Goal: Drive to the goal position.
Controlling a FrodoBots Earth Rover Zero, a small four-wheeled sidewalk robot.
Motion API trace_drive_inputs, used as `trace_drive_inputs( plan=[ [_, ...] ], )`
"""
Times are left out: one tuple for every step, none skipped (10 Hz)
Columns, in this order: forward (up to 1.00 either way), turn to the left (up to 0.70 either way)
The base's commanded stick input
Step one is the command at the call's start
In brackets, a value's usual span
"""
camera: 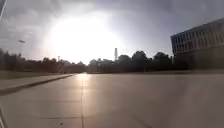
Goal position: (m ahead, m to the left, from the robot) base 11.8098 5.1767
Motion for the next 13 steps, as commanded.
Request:
trace_drive_inputs(
  plan=[
    [0.7, 0.0],
    [0.7, 0.0],
    [0.7, 0.0],
    [0.7, 0.0],
    [0.7, 0.0],
    [0.7, 0.0],
    [0.7, 0.0],
    [0.7, 0.0],
    [0.7, 0.0],
    [0.7, 0.0],
    [0.7, 0.0],
    [0.7, 0.0],
    [0.7, 0.0]
  ],
)
